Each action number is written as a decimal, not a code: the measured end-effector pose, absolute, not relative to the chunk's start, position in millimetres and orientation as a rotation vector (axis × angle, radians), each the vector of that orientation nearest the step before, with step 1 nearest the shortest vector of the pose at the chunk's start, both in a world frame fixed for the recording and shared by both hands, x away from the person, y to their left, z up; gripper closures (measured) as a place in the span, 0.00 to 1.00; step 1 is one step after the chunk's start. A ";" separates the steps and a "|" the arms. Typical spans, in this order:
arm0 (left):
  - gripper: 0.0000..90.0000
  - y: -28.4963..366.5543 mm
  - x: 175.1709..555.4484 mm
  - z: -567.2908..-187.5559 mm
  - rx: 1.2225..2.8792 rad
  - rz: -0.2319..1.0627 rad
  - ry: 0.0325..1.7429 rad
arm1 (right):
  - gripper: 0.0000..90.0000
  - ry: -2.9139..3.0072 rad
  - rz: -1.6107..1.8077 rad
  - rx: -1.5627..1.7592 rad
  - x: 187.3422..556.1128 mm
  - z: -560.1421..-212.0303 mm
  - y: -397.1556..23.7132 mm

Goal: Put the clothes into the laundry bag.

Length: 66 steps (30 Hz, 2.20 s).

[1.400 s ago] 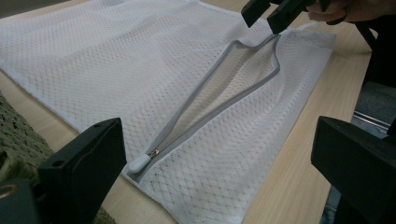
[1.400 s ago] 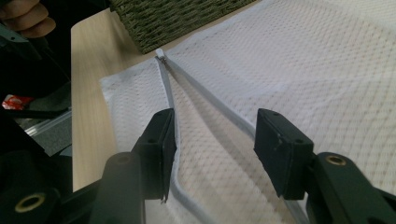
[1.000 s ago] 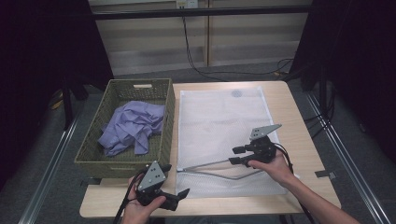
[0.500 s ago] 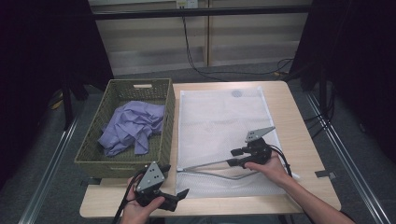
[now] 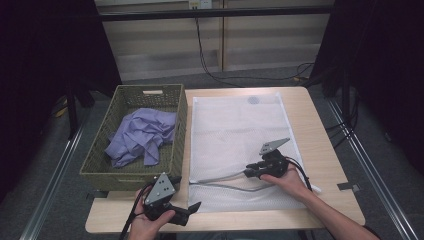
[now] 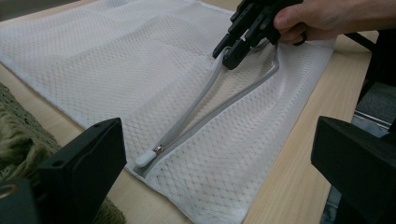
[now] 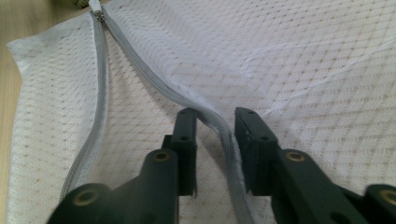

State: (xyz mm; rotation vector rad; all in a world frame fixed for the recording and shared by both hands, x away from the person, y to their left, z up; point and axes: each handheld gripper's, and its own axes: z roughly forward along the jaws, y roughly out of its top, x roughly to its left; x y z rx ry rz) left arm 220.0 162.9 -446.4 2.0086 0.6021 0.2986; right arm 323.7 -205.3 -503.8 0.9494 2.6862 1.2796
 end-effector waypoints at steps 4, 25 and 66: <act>0.04 163.1 221.0 -446.8 2.015 0.302 0.598 | 0.90 2.692 1.284 0.945 325.1 -503.1 -205.2; 0.04 161.4 221.3 -448.7 2.023 0.299 0.597 | 0.95 2.603 1.433 0.956 325.5 -485.3 -211.6; 0.04 161.8 222.4 -449.5 2.034 0.310 0.603 | 0.97 2.443 1.629 0.914 327.7 -445.4 -221.1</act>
